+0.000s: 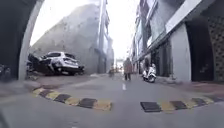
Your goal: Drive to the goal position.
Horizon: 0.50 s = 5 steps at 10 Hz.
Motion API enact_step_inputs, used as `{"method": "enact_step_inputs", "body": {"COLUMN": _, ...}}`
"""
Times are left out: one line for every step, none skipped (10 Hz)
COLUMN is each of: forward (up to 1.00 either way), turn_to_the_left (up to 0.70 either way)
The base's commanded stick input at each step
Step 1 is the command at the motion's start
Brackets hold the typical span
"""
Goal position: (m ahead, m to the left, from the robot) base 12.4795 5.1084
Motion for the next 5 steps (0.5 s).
{"method": "enact_step_inputs", "body": {"forward": 1.00, "turn_to_the_left": -0.40}}
{"method": "enact_step_inputs", "body": {"forward": 1.00, "turn_to_the_left": -0.40}}
{"method": "enact_step_inputs", "body": {"forward": 1.00, "turn_to_the_left": -0.40}}
{"method": "enact_step_inputs", "body": {"forward": 1.00, "turn_to_the_left": -0.40}}
{"method": "enact_step_inputs", "body": {"forward": 1.00, "turn_to_the_left": 0.00}}
